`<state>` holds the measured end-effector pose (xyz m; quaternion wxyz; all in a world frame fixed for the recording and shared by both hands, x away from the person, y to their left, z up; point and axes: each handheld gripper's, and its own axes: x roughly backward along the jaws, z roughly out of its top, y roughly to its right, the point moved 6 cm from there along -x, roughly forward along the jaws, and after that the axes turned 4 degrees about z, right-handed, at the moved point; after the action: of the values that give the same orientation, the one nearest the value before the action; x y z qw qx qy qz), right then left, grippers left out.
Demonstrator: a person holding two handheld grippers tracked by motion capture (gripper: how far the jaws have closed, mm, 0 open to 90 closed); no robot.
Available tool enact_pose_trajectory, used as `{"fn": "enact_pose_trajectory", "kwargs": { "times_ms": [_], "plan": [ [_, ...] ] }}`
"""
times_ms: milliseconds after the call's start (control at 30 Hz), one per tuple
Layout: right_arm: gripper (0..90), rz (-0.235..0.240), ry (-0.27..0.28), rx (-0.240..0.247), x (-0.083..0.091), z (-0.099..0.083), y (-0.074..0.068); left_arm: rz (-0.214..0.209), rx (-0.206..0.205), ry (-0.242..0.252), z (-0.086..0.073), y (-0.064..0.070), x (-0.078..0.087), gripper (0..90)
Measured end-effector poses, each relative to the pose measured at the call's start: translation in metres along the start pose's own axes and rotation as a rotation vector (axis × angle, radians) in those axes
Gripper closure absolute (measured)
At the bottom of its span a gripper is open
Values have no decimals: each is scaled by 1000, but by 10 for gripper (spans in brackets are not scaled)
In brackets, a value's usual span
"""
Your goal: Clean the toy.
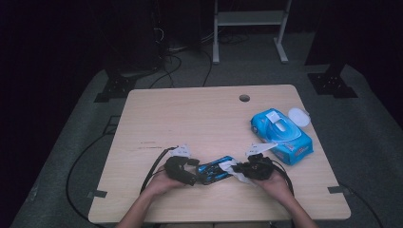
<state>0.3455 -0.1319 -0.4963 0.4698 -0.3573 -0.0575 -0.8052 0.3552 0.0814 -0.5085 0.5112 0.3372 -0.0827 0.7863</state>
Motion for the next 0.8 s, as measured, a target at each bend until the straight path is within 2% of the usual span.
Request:
{"fn": "enact_pose_trajectory", "kwargs": {
  "times_ms": [167,300,367,467,533,667,800],
  "plan": [
    [855,-7,-2,12,1,-2,-1,-5,22,1,0,0,-2,215],
    [855,-9,-16,17,2,-6,-1,-26,68,1,-2,-1,-3,229],
    [855,-21,-29,30,3,-10,0,-35,71,4,-2,0,-2,242],
    [854,-23,-44,18,5,-12,1,-41,66,6,-1,1,-3,274],
    [855,-29,-34,17,6,-9,2,-42,64,7,-1,1,-3,278],
    [855,-3,14,11,8,10,-1,-46,66,3,-1,1,-3,285],
    [854,6,-39,48,-4,15,-4,-43,59,0,0,1,-3,290]
  ]
}}
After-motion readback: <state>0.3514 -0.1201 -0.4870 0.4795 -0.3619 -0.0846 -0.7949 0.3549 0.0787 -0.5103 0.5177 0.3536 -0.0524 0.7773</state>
